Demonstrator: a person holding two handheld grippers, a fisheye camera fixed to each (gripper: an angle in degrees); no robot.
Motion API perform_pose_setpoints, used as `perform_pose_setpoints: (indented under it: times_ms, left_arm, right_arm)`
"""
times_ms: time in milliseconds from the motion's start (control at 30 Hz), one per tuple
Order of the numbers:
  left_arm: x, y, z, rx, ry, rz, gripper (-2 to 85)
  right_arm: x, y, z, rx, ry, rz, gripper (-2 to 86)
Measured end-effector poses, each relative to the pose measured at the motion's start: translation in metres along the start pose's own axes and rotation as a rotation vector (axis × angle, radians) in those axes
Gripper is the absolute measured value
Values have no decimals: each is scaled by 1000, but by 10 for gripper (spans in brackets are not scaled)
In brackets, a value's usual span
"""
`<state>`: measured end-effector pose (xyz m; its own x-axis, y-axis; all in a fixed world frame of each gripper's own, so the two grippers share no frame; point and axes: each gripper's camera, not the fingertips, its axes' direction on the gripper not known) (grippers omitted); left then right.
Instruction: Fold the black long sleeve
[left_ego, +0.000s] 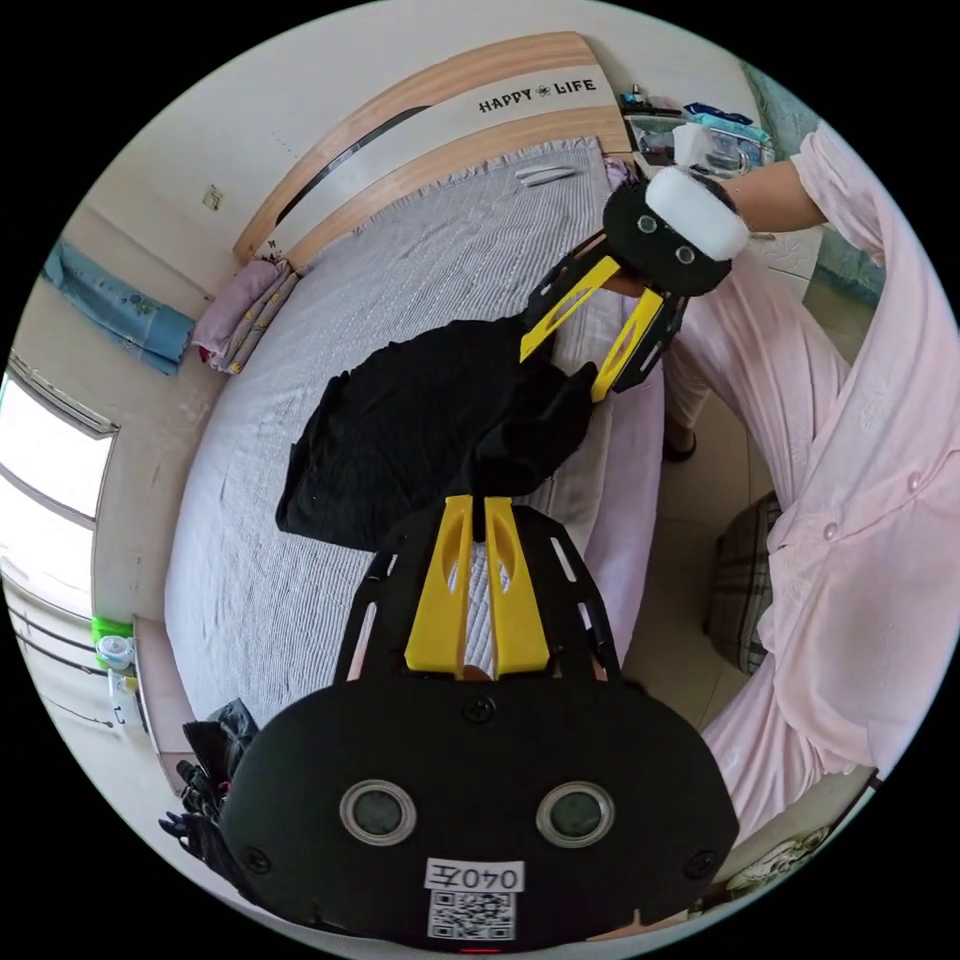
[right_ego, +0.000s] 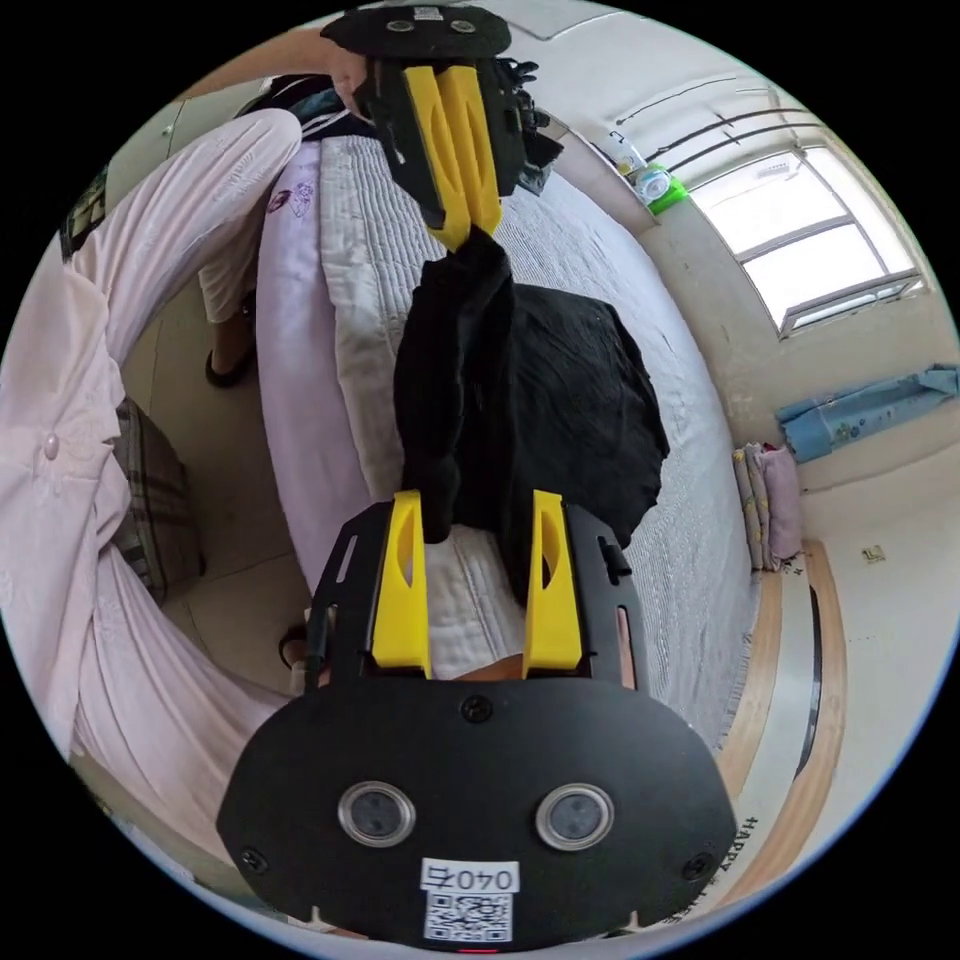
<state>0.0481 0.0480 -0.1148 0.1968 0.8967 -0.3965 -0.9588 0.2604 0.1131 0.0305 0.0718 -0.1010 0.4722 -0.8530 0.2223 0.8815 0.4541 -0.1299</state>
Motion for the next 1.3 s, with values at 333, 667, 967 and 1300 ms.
perform_pose_setpoints:
  times_ms: [333,667,967,1300]
  left_arm:
    - [-15,-2,14,1,30,-19,-10]
    - [-140,-40,27,-113,-182,-184,-11]
    - [-295,-59,132,-286,-243,-361,-11]
    - [-380,-3,169,-276,-342,-765,10]
  right_arm:
    - [66,-13,17,-58,-223,62,26]
    - [200,-96,12,-39,-110,-107,23]
    - [333,-193,135,-161,-148,-91,31]
    - [423,-151,182,-97,-93,431,111]
